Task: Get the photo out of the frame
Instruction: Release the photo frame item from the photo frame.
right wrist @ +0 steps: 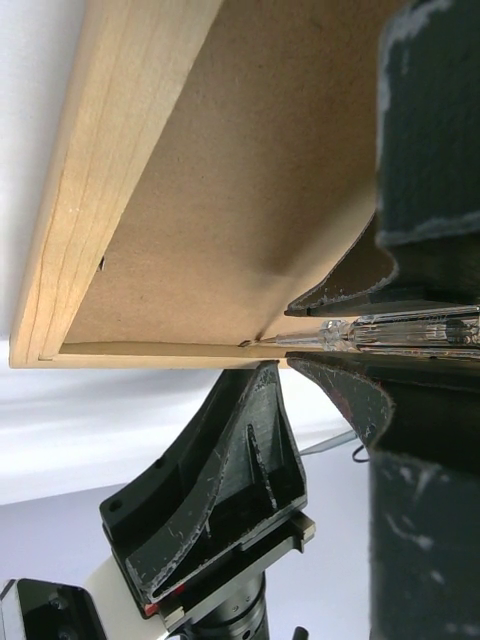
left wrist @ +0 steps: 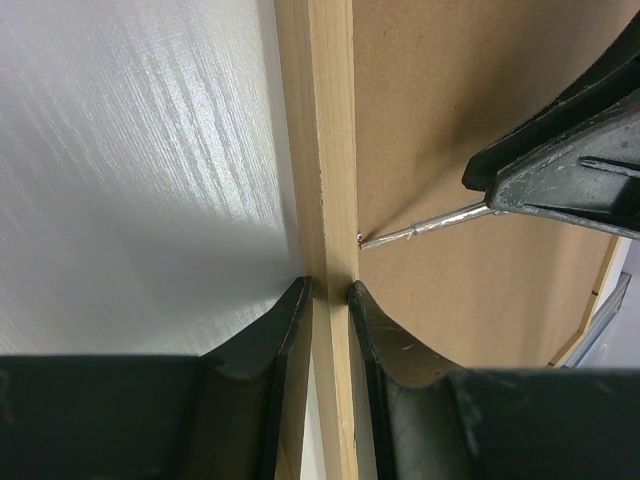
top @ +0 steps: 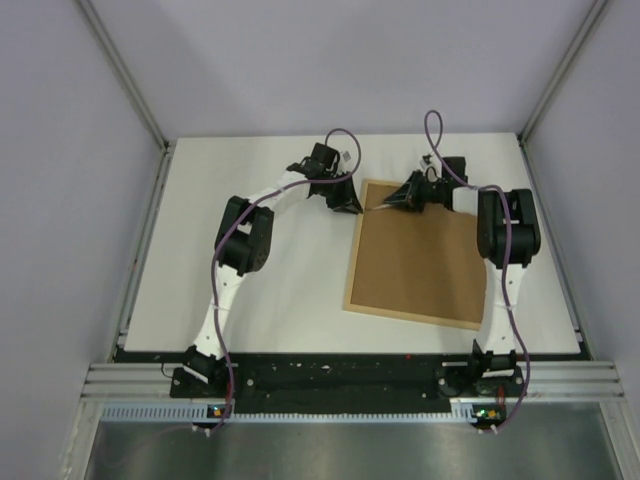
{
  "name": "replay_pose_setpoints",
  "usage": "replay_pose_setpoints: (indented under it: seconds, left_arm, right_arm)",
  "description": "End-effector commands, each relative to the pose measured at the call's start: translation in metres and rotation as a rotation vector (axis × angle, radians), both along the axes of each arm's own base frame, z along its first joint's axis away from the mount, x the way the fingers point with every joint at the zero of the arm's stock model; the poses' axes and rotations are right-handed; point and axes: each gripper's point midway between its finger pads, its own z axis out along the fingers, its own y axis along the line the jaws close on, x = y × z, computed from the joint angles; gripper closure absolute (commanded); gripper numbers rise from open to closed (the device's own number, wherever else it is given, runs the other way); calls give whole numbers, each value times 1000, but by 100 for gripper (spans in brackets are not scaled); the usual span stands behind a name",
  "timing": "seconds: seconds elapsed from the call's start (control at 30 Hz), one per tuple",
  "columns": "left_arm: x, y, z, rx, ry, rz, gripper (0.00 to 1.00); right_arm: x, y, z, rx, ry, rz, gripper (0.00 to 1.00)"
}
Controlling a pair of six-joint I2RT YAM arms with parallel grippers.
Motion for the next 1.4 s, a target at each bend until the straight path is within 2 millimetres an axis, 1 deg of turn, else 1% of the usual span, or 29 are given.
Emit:
replay_pose_setpoints:
  seconds: [0.0, 0.23, 0.47, 0.9, 1.1, 1.23, 1.37]
  left_arm:
    - [-3, 1, -3, 55, -18, 4, 75]
    - [-4, 0, -4, 52, -13, 1, 75]
    - [-5, -2, -3, 48, -13, 0, 75]
    - [-7, -3, -2, 44, -8, -5, 75]
    - [-8, -5, -1, 38, -6, -7, 75]
    - [-7, -5, -1, 46, -10, -2, 75]
    - [-8, -3, -1, 53, -13, -5, 75]
  right_arm:
    - [8, -15, 9, -46, -60, -46, 100]
    - [13, -12, 5, -36, -52, -54, 100]
    - [13, -1, 3, -35, -56, -39, 100]
    - [17, 11, -3, -33, -49, -26, 100]
    - [16, 27, -4, -13, -36, -3, 100]
    - [12, 36, 1, -12, -41, 16, 100]
    - [11, 28, 3, -28, -49, 3, 100]
